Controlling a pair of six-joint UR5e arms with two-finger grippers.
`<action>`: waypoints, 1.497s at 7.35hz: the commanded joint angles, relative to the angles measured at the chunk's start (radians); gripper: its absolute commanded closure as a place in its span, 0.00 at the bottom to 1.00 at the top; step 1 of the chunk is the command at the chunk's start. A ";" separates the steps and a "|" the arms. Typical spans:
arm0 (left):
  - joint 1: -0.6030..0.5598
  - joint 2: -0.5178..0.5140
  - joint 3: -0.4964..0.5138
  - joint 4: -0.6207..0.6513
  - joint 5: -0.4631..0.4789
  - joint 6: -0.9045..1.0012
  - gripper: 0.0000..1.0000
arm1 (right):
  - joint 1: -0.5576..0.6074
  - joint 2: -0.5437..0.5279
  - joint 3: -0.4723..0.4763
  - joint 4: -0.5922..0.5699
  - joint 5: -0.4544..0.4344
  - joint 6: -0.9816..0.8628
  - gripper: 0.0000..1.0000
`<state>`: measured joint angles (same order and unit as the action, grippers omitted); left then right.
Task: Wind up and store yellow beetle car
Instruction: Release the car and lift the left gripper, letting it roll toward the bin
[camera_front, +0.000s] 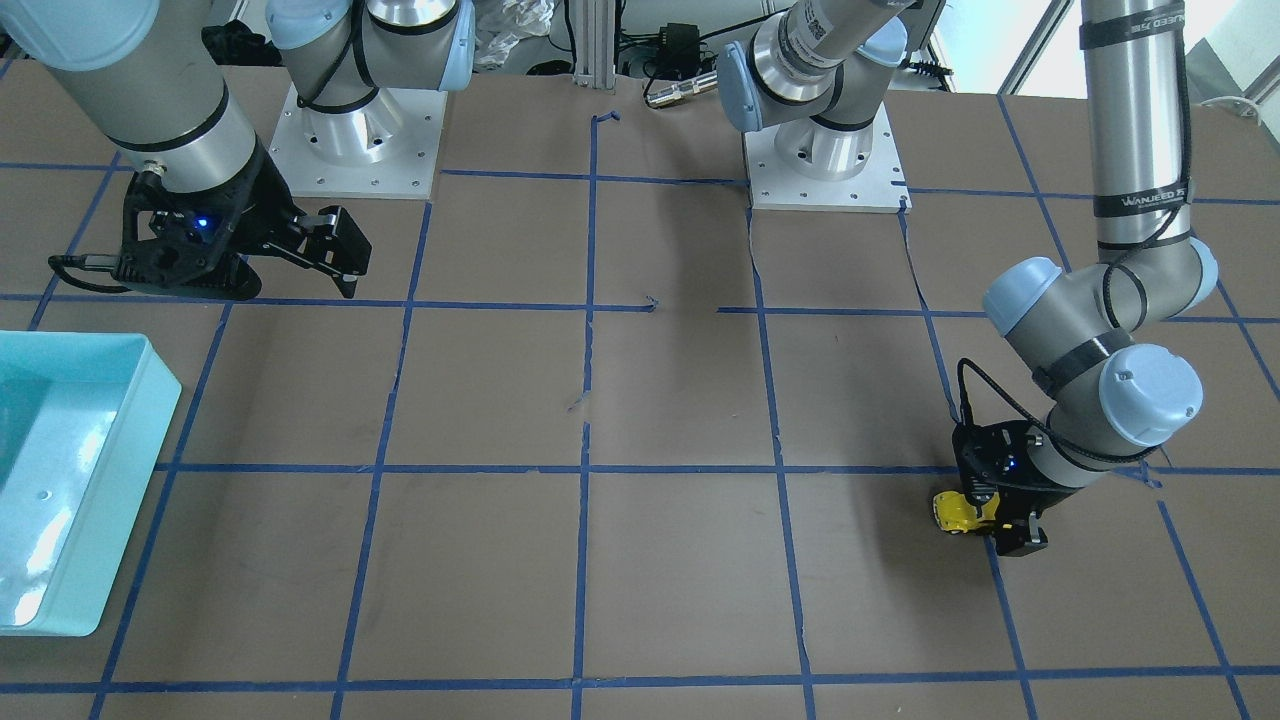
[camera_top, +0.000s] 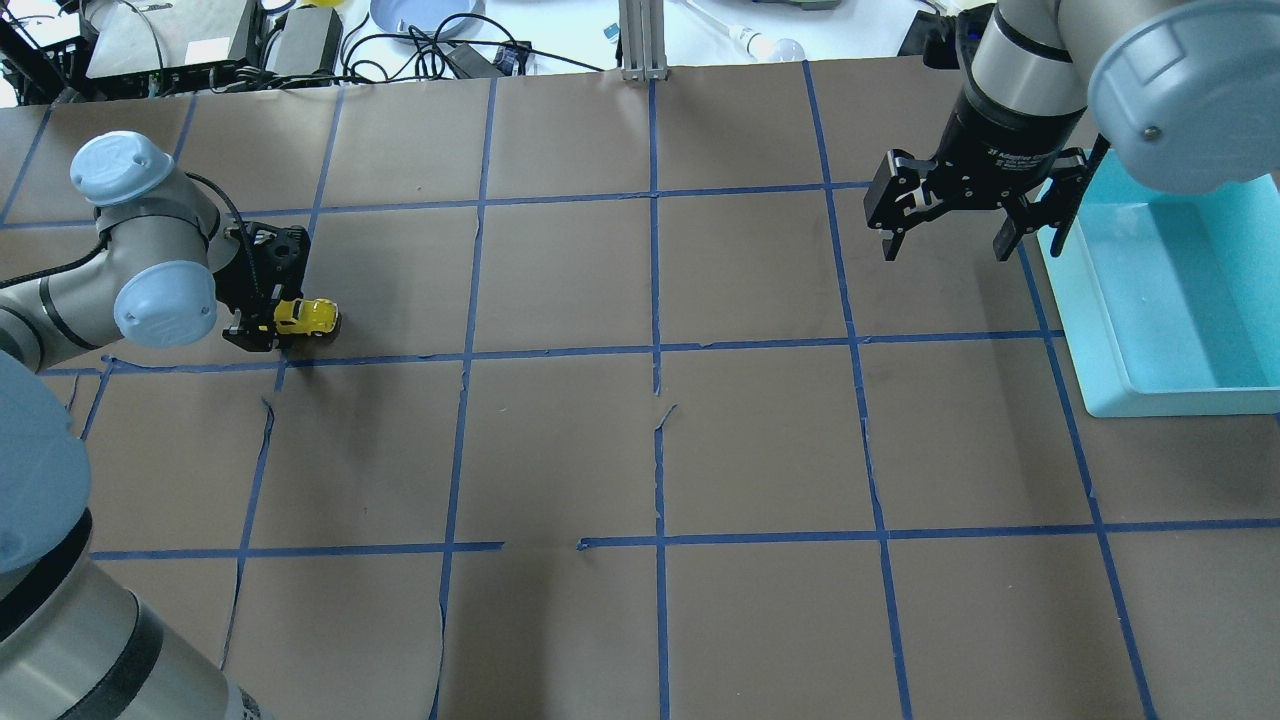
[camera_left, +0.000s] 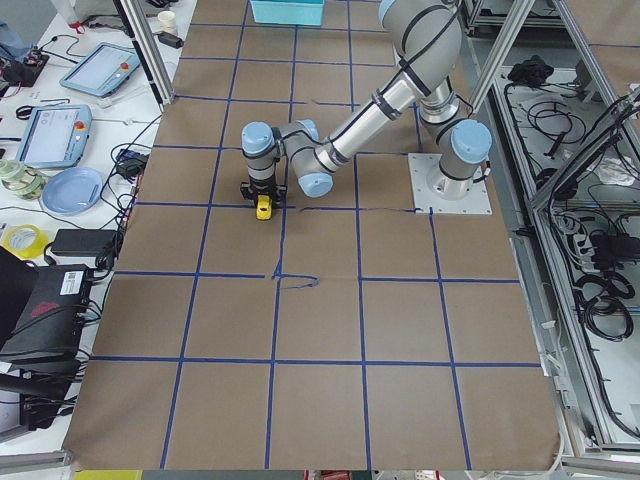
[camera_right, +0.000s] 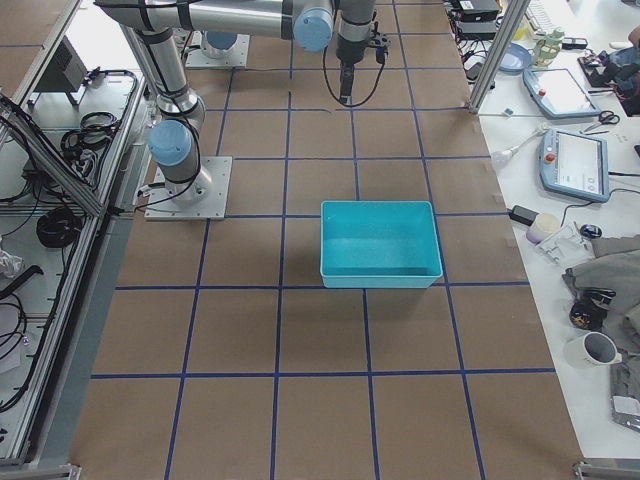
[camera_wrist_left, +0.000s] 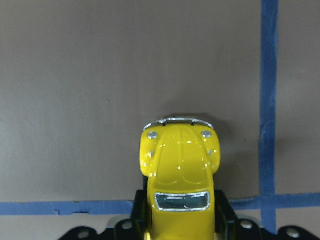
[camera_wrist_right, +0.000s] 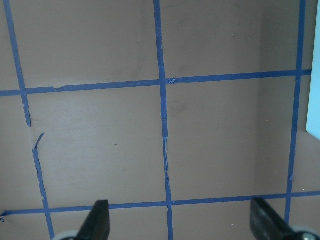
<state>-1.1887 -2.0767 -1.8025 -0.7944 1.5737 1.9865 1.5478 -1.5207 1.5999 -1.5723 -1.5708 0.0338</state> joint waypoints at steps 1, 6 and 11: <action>0.000 0.006 0.000 -0.002 -0.004 -0.002 0.19 | 0.000 -0.001 0.000 0.000 0.000 0.000 0.00; -0.147 0.148 0.084 -0.256 -0.021 -0.352 0.20 | 0.000 0.004 0.000 0.000 0.002 0.001 0.00; -0.388 0.400 0.187 -0.528 -0.017 -1.245 0.16 | -0.018 0.060 0.000 -0.060 0.006 -0.267 0.00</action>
<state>-1.5416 -1.7375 -1.6184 -1.2877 1.5473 0.9781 1.5343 -1.4753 1.5997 -1.6156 -1.5660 -0.1914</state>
